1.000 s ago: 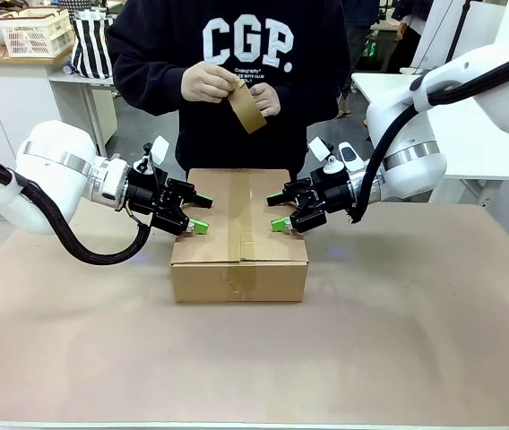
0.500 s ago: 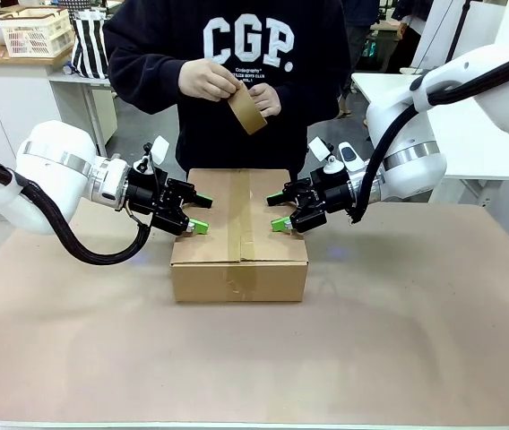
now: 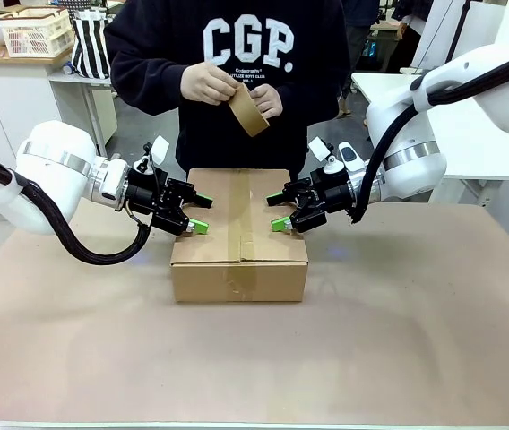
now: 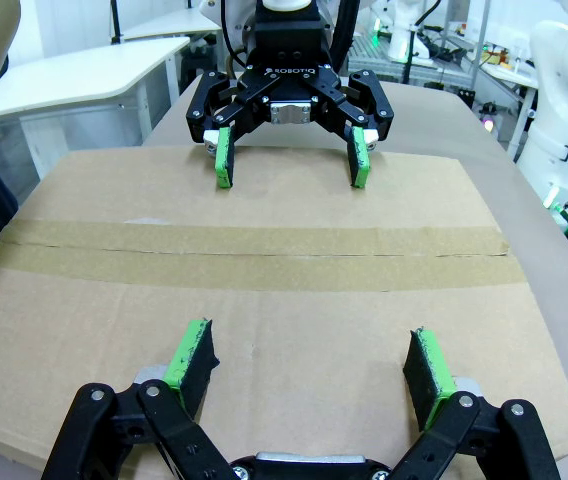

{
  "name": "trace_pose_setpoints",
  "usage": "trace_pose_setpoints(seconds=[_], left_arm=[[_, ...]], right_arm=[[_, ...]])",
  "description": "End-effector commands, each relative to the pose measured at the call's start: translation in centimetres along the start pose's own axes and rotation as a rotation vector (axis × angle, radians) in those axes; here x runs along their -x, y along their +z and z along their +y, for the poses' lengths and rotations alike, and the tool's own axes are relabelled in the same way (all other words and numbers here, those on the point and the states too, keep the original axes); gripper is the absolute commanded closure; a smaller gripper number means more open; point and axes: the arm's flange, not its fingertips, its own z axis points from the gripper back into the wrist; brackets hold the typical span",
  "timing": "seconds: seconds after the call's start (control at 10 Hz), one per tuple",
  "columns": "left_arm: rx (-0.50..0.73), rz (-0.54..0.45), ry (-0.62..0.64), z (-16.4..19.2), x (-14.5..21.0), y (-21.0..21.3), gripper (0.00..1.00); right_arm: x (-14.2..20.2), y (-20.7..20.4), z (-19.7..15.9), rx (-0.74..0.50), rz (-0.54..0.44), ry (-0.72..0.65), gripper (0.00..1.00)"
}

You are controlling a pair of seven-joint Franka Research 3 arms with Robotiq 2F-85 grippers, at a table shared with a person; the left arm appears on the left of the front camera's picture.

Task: Pack the gift set into the box.
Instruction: Press and hold the closed box until the human finishes sealing it.

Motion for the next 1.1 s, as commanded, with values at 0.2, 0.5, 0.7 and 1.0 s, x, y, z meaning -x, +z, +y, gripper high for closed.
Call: trace_pose_setpoints(seconds=[0.2, 0.5, 0.7, 1.0], left_arm=[[0.001, 0.004, 0.005, -0.13, 0.31, -0.02, 0.00], [0.001, 0.004, 0.005, -0.13, 0.31, -0.02, 0.00], [0.001, 0.004, 0.005, -0.13, 0.31, -0.02, 0.00], [0.001, 0.004, 0.005, -0.13, 0.31, -0.02, 0.00]], right_arm=[[0.28, -0.07, 0.05, 0.001, 0.005, -0.003, 0.00], [0.28, -0.07, 0.05, 0.001, 0.005, -0.003, 0.00], [0.28, -0.07, 0.05, 0.001, 0.005, -0.003, 0.00], [0.28, -0.07, 0.05, 0.001, 0.005, -0.003, 0.00]])
